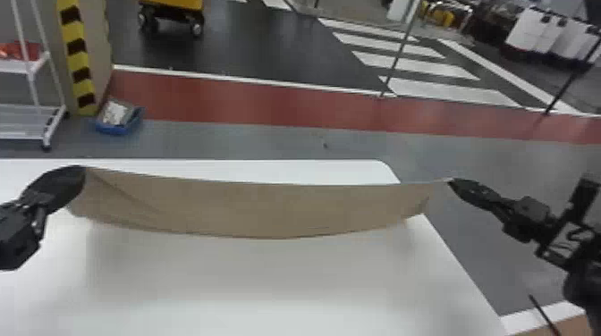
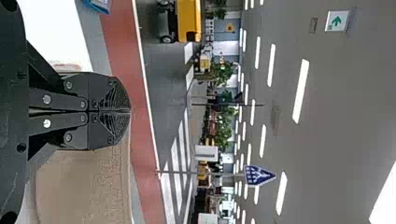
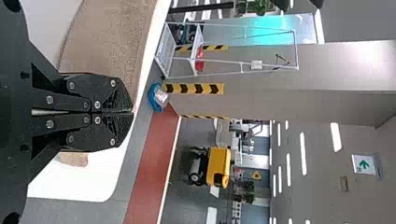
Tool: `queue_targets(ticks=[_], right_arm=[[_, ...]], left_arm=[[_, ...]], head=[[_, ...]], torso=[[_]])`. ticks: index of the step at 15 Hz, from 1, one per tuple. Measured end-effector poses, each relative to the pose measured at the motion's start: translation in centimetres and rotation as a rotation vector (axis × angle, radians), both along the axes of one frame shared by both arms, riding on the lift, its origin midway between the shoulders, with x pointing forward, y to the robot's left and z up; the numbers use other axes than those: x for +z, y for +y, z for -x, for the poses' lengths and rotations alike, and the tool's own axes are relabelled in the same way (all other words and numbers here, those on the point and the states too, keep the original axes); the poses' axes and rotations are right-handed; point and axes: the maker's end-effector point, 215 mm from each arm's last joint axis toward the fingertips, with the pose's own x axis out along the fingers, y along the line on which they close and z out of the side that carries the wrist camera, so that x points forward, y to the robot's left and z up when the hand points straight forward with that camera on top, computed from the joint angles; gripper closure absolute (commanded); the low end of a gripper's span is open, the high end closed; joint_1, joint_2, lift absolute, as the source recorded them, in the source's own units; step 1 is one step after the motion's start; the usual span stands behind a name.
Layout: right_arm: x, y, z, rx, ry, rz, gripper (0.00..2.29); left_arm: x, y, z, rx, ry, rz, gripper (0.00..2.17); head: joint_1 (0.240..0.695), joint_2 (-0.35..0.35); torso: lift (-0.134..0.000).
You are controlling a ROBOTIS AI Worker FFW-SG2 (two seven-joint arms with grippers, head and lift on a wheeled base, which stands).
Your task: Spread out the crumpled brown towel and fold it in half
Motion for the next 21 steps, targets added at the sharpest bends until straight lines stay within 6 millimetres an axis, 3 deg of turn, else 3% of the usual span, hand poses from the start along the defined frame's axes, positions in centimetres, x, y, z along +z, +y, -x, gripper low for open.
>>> queue_targets(ticks=[3,6,12,15,18,21], right_arm=[[-0.7,0.1,3.8,0.042,0.027,-0.023,1.48],[-1.6,-0.1,6.3,0.059,0.053,-0.025,1.48],[-1.0,-3.1,11.0,-0.007,0.030,-0.044,1.48],[-1.1,-3.4,10.9,-0.011,0.039,-0.028,1.47],[-1.7,-2.5,9.2,0.009,0.053,-0.015,1.47],[-2.0,-2.1,6.4,-0.004,0.054,-0.009,1.47]], left_arm=[[-1.8,2.0,3.9,0.032,0.039,-0.022,2.06],[-3.0,3.0,6.5,0.048,0.062,-0.032,2.06],[-1.8,2.5,11.2,0.030,0.074,-0.052,2.06],[-2.6,1.4,12.7,-0.008,0.131,-0.064,2.06],[-3.6,0.3,14.0,-0.039,0.205,-0.091,2.06],[-3.7,0.3,12.8,-0.032,0.225,-0.134,2.06]], head=[[0.690,-0.350],[0.695,-0.350],[0.695,-0.350],[0.695,-0.350],[0.695,-0.350],[0.695,-0.350]], torso=[[-0.120],[-0.120],[-0.120],[-0.120],[-0.120],[-0.120]])
